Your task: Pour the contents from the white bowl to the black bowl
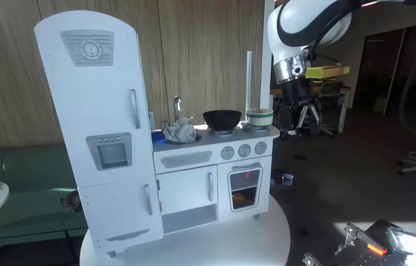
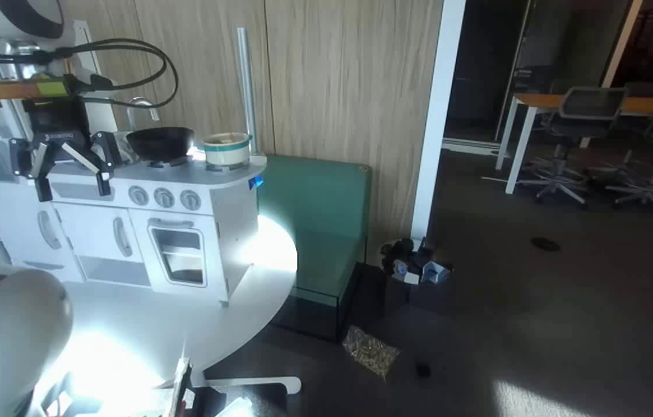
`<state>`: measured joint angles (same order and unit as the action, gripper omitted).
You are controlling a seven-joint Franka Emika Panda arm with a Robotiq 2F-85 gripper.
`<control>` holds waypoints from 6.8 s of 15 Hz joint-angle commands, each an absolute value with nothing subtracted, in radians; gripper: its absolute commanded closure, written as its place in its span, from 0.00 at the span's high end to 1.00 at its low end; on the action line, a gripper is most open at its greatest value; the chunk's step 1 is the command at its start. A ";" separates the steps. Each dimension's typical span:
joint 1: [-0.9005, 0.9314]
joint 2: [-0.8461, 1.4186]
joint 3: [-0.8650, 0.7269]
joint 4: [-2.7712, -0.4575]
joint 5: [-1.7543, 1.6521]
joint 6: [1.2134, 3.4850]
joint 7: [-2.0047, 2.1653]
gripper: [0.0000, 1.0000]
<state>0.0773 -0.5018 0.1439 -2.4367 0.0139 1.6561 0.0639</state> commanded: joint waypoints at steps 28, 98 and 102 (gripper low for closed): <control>-0.064 -0.224 -0.015 -2.015 -0.183 2.011 0.077 1.00; -0.133 0.416 -0.026 -1.279 -0.066 1.669 -0.534 0.03; -0.090 0.378 -0.022 -1.291 -0.129 1.651 -0.480 0.03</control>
